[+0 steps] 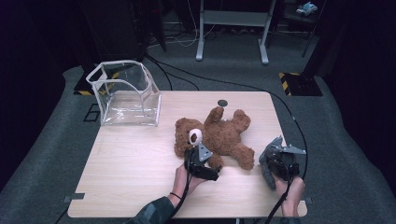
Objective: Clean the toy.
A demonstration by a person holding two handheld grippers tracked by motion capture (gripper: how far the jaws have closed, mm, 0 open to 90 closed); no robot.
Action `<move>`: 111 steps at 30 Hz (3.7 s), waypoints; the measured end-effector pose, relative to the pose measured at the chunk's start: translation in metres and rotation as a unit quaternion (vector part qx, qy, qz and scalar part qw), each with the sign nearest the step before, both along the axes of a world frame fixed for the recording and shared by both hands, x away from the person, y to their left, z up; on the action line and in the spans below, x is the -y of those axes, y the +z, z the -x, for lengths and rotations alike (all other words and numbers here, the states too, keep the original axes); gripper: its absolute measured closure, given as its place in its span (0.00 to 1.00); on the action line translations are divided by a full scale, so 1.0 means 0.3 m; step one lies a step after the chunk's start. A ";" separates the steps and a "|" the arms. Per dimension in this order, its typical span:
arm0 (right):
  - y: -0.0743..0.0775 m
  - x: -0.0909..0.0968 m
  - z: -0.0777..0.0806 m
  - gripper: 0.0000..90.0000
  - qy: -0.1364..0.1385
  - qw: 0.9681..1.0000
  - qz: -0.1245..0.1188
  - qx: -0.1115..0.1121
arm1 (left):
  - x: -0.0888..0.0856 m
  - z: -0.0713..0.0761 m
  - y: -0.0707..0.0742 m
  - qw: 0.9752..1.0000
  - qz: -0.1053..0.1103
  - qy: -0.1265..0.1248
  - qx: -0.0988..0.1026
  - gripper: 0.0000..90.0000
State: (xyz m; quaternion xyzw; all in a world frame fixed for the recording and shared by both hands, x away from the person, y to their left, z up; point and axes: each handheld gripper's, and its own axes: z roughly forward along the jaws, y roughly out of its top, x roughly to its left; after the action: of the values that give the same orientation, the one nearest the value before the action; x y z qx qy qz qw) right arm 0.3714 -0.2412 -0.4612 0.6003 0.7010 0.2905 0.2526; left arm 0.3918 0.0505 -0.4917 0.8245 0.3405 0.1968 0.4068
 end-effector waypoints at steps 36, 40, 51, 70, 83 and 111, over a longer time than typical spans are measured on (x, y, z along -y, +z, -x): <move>-0.013 -0.003 0.009 0.79 0.002 1.000 -0.009 -0.002 | -0.047 -0.024 -0.097 0.999 0.018 0.042 -0.003 0.76; -0.014 -0.004 0.012 0.79 -0.002 1.000 -0.012 0.001 | -0.055 -0.025 -0.088 0.999 0.028 0.037 -0.002 0.77; -0.009 -0.010 0.015 0.79 0.002 1.000 -0.015 0.006 | -0.090 -0.038 -0.023 0.999 0.045 0.020 0.015 0.77; 0.024 -0.031 0.016 0.79 0.018 0.999 -0.026 0.026 | -0.113 -0.107 0.129 0.998 0.057 0.005 0.019 0.79; 0.051 -0.062 0.013 0.79 0.033 0.998 -0.031 0.037 | -0.133 -0.174 0.244 0.998 0.049 -0.033 -0.004 0.79; 0.231 -0.413 -0.120 0.79 0.143 0.986 -0.025 0.083 | -0.215 -0.285 0.305 0.995 0.082 -0.031 -0.043 0.72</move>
State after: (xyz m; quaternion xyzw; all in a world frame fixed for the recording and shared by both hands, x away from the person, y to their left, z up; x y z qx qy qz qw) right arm 0.4072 -0.1172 -0.3920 0.4735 0.7489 0.3898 0.2510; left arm 0.4772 0.1149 -0.4002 0.8062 0.3467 0.1194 0.4643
